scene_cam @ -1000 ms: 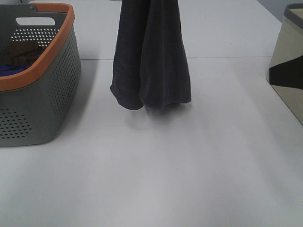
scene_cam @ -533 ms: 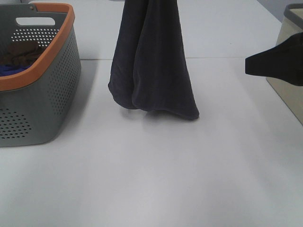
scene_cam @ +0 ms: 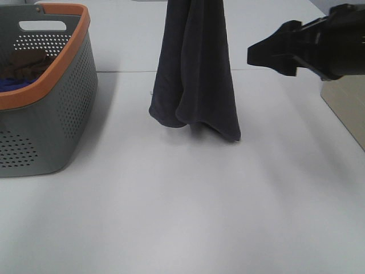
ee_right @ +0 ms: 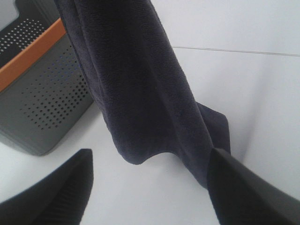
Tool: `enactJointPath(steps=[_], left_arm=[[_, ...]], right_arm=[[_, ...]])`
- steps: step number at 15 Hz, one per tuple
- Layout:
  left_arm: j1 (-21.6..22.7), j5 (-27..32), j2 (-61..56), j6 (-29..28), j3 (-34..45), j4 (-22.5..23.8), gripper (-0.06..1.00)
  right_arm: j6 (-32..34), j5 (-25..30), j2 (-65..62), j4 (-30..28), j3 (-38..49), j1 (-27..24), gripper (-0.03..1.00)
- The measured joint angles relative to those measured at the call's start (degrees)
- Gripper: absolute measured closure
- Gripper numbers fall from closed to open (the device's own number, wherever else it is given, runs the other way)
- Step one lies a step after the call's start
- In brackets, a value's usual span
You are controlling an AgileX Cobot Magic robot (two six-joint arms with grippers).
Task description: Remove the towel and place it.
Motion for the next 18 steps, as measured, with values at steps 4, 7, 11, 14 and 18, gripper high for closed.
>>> enactJointPath(steps=[4, 7, 11, 14, 18], left_arm=[[-0.17, -5.10, 2.35, -4.13, 0.00, 0.00, 0.94], [-0.86, -6.36, 3.27, -4.18, 0.00, 0.23, 0.94], [-0.92, -6.99, 3.27, -4.18, 0.00, 1.15, 0.94], [-0.92, -7.33, 3.27, -4.18, 0.00, 1.15, 0.94], [-0.92, -9.45, 3.27, -4.18, 0.00, 1.49, 0.94]], right_arm=[[0.92, -14.55, 9.68, 2.86, -6.76, 9.63, 0.35], [5.79, -16.10, 17.07, 3.84, -13.18, 10.66, 0.35], [7.62, -15.01, 23.72, 4.35, -18.28, 10.71, 0.35], [8.42, -14.95, 27.62, 4.35, -20.00, 10.71, 0.35], [8.54, -12.09, 33.00, 4.35, -20.28, 10.71, 0.38]])
